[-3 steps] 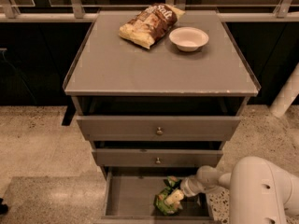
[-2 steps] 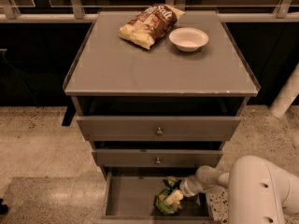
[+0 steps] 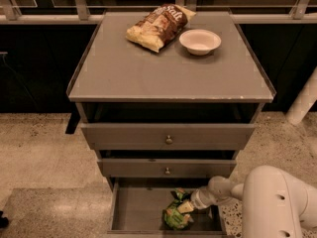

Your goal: Pick green rice chip bag from bottom drawer and place on counter

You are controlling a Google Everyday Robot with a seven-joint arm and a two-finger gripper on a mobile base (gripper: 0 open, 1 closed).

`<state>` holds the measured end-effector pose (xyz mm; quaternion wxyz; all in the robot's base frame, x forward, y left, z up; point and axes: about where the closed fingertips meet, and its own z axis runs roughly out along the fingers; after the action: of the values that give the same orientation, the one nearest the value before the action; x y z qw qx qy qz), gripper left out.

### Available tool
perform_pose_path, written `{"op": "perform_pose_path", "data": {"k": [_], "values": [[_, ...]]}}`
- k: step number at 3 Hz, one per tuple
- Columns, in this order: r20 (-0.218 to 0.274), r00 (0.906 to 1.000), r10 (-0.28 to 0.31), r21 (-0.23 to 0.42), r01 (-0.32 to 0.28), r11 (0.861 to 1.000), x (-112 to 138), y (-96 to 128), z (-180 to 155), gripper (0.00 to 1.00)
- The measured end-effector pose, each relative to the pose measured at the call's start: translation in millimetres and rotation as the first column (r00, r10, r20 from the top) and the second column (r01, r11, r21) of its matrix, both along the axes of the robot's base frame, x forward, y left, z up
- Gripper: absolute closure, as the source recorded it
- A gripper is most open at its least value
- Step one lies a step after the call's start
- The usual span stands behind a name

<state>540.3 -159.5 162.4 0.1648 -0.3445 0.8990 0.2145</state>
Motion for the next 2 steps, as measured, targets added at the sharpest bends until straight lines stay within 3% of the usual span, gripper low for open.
{"op": "perform_pose_path", "data": {"k": [2], "values": [[0.000,1.0000,0.000,0.000,0.000,1.000,0.0,0.0,0.0,0.88]]}}
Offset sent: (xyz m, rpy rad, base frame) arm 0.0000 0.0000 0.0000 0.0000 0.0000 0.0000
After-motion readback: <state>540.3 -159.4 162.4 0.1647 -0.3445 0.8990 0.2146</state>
